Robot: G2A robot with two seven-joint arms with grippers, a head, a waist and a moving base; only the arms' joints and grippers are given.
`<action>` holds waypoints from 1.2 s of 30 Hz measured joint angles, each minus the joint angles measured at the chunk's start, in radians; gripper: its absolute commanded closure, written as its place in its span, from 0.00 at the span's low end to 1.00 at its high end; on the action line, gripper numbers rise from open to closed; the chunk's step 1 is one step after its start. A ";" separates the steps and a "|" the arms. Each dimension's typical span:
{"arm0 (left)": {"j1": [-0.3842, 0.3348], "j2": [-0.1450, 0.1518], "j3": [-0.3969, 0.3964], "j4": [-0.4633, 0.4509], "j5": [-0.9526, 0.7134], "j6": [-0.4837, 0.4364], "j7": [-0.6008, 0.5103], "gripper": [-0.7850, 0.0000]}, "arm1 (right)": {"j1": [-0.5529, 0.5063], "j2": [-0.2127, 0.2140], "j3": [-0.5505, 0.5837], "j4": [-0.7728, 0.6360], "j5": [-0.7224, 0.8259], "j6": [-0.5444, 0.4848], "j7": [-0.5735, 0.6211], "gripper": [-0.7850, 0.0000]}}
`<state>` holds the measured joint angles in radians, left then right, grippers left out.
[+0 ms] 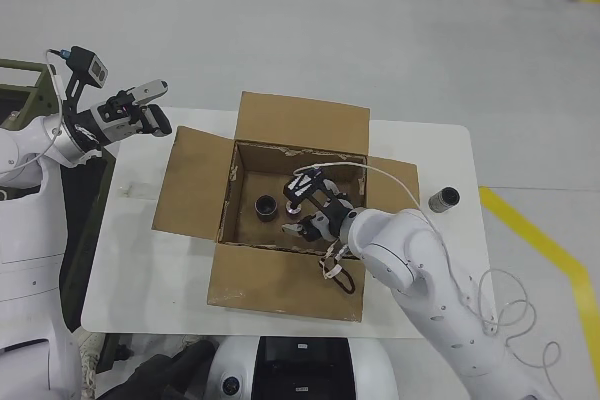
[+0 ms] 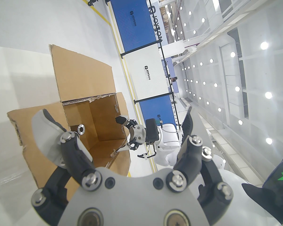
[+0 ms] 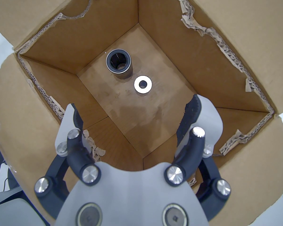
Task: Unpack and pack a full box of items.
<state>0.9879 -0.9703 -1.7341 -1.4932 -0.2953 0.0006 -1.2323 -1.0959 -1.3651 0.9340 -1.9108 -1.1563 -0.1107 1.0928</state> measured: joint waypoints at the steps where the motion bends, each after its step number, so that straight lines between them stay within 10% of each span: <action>1: 0.000 0.000 0.000 0.000 0.000 0.000 0.000 0.00 | 0.000 0.000 0.000 0.000 0.000 0.000 0.000 0.00; 36: 0.000 0.000 0.000 0.000 0.000 0.000 0.000 0.00 | 0.246 -0.025 -0.089 0.342 0.128 -0.233 0.010 0.00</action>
<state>0.9879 -0.9703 -1.7341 -1.4932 -0.2953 0.0006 -1.2323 -0.8501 -1.3903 0.8450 -1.5684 -1.0282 -0.3434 1.1025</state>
